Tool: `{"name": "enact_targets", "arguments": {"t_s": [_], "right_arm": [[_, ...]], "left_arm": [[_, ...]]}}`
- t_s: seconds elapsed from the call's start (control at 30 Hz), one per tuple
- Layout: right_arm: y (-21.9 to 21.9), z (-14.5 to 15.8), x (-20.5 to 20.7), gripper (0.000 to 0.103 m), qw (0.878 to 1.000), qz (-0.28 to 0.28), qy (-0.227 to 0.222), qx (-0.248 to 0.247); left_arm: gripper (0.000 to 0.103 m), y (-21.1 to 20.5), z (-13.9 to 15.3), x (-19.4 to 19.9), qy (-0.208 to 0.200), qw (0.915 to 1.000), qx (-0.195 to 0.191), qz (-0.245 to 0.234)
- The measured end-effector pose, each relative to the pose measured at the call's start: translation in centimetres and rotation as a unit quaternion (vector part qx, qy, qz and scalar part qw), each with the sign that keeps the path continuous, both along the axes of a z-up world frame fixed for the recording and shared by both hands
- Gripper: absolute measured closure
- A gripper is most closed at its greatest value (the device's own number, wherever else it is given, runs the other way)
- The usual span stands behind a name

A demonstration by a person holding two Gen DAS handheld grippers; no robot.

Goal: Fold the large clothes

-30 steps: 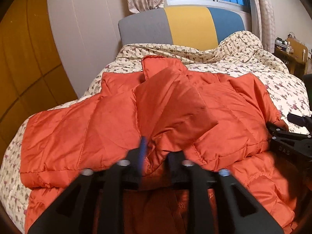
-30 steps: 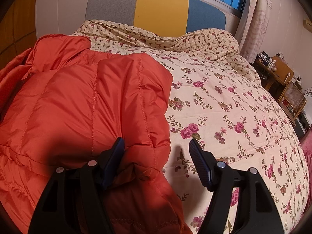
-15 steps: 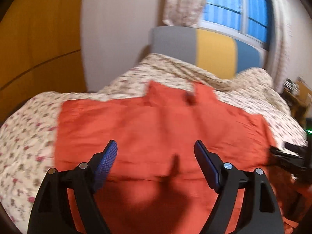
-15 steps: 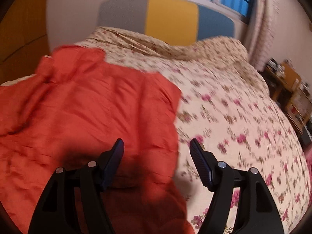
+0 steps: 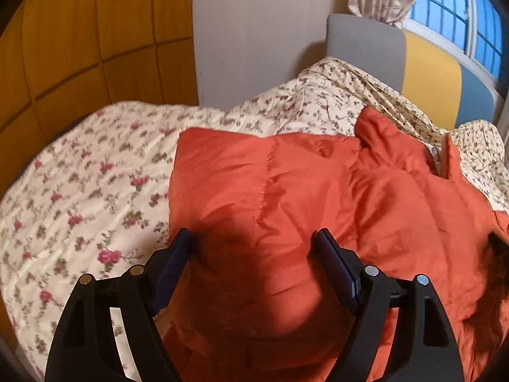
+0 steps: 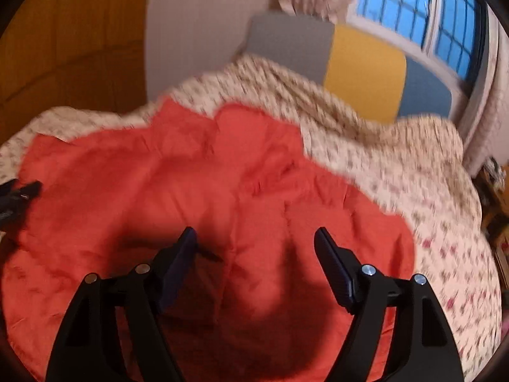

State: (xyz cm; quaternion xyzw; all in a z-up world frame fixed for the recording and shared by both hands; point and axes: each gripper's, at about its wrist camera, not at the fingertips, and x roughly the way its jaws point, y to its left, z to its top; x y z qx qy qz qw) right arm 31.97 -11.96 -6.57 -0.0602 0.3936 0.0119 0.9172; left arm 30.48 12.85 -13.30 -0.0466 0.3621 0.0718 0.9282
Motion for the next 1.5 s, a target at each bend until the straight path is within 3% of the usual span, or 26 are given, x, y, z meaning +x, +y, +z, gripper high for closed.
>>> {"name": "enact_targets", "arguments": {"t_s": [0.1, 0.2, 0.33, 0.53, 0.77, 0.93, 1.1, 1.4, 1.5], "right_arm": [[-1.0, -2.8, 0.8, 0.026, 0.999, -0.017, 0.023, 0.02], [-1.1, -3.8, 0.6, 0.026, 1.0, -0.019, 0.01, 0.018], [-1.0, -4.4, 0.8, 0.024, 1.0, -0.019, 0.015, 0.017], [-2.1, -3.6, 0.7, 0.022, 0.999, -0.019, 0.031, 0.026], [-3.2, -0.4, -3.8, 0.021, 0.999, -0.018, 0.028, 0.041], [-2.5, 0.4, -7.0, 0.021, 1.0, -0.003, 0.019, 0.023], [-2.3, -0.4, -9.1, 0.021, 0.999, -0.009, 0.027, 0.028], [-4.0, -1.0, -9.8, 0.021, 0.997, -0.021, 0.038, 0.058], [-6.0, -0.4, -11.1, 0.018, 0.994, -0.028, 0.045, 0.094]], "left_arm": [[0.016, 0.4, -1.5, 1.0, 0.013, 0.9997, -0.016, -0.014], [0.012, 0.9, -2.8, 1.7, 0.025, 0.9986, -0.041, -0.021], [0.01, 1.1, -3.1, 1.9, 0.03, 0.9984, -0.044, -0.02], [0.004, 1.8, -1.8, 0.1, 0.027, 0.9991, -0.033, 0.003], [0.003, 2.1, -0.9, -5.6, 0.013, 0.9974, -0.071, 0.007], [0.003, 0.5, -2.2, -8.3, 0.038, 0.9981, -0.046, -0.018], [0.003, -0.8, -2.5, -10.8, 0.024, 0.9991, -0.012, -0.032], [0.003, -1.2, -2.5, -11.3, 0.034, 0.9988, 0.002, -0.034], [0.003, -0.2, -1.3, -12.4, 0.015, 0.9994, -0.02, -0.024]]}}
